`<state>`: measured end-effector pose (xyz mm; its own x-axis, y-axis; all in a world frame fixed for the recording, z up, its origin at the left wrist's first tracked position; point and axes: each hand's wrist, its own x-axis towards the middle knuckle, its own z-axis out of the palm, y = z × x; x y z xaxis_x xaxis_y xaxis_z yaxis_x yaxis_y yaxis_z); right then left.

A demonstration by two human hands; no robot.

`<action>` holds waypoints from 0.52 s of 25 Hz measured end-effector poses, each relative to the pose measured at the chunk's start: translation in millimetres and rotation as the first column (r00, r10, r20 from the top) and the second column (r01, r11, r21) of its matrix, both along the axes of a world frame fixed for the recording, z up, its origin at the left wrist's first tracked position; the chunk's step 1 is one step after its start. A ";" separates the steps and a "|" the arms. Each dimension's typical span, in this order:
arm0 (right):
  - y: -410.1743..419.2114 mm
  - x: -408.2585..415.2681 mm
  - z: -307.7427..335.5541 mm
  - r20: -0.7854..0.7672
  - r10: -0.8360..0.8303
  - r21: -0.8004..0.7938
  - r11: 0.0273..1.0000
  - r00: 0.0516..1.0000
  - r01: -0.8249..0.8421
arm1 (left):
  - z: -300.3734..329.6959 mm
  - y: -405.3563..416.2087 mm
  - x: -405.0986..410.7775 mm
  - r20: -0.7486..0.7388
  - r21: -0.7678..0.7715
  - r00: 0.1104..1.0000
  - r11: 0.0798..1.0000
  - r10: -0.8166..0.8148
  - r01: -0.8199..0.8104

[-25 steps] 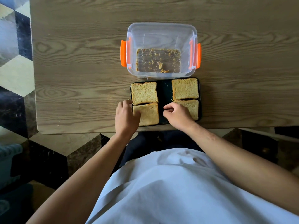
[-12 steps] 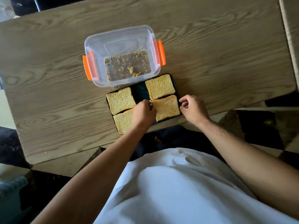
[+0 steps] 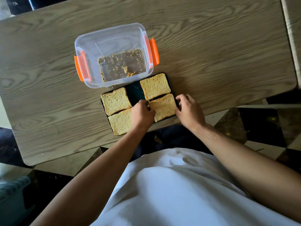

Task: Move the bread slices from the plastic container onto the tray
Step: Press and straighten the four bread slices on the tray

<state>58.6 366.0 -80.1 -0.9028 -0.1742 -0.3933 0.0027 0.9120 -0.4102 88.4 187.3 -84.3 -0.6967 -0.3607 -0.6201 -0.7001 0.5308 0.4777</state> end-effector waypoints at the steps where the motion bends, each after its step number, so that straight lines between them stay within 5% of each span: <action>1: 0.1 -1.4 0.0 0.009 0.012 -0.006 1.000 1.000 -0.012 | -0.4 -0.3 -0.5 -0.002 -0.010 1.000 0.999 0.031 -0.031; 7: 1.6 -5.0 0.2 0.060 0.075 -0.037 0.997 0.995 -0.073 | -1.0 -2.3 1.7 0.041 0.108 0.994 0.988 0.106 -0.109; 13: -15.5 -18.0 -4.7 -0.069 0.115 -0.030 0.993 0.991 -0.117 | 3.3 -7.5 -8.5 -0.056 0.013 0.983 0.984 0.176 -0.176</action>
